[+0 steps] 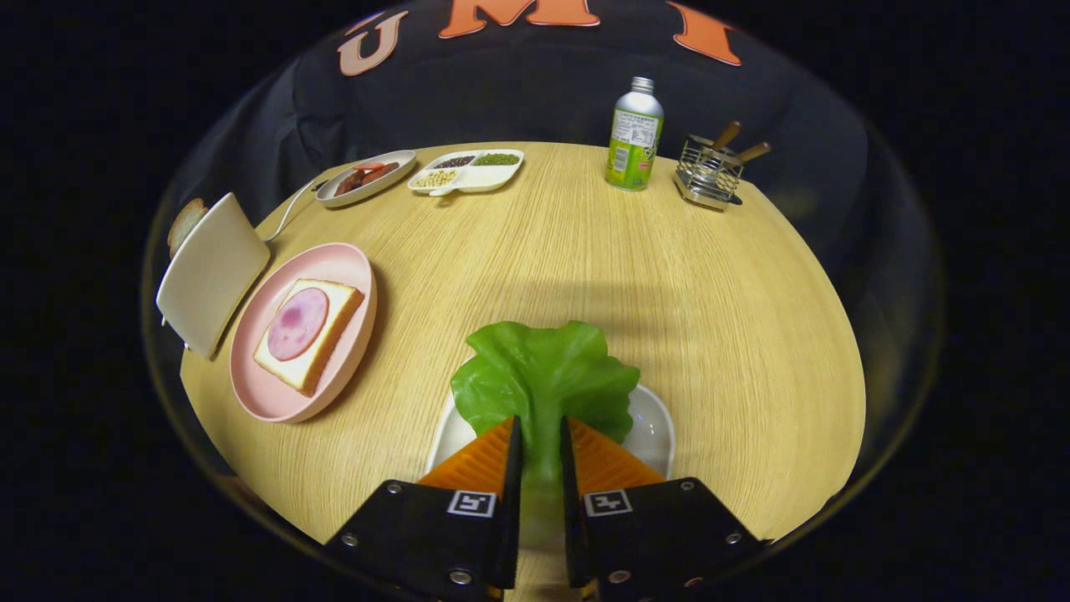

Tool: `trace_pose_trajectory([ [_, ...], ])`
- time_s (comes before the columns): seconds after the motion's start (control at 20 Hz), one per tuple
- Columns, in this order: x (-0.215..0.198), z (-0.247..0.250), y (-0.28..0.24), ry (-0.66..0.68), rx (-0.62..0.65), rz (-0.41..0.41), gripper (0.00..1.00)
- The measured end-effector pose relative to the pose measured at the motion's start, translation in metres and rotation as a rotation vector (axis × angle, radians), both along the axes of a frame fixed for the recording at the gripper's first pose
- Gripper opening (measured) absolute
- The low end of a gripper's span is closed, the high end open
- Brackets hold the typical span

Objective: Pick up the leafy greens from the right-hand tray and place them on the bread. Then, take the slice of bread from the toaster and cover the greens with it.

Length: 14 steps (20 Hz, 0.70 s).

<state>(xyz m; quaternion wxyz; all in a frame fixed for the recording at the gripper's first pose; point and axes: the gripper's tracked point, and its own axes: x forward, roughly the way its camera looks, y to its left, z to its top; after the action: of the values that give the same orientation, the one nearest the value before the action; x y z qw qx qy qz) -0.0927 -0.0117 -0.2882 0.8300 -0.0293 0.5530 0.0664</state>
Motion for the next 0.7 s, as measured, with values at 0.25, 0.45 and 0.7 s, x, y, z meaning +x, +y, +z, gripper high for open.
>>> trace_pose_trajectory([
  [0.25, 0.005, 0.009, 0.004, -0.021, 0.091, -0.08, 0.05],
  [0.45, 0.017, 0.033, 0.015, -0.095, 0.152, -0.099, 0.04],
  [0.7, 0.027, 0.055, 0.034, -0.147, 0.196, -0.074, 0.04],
])
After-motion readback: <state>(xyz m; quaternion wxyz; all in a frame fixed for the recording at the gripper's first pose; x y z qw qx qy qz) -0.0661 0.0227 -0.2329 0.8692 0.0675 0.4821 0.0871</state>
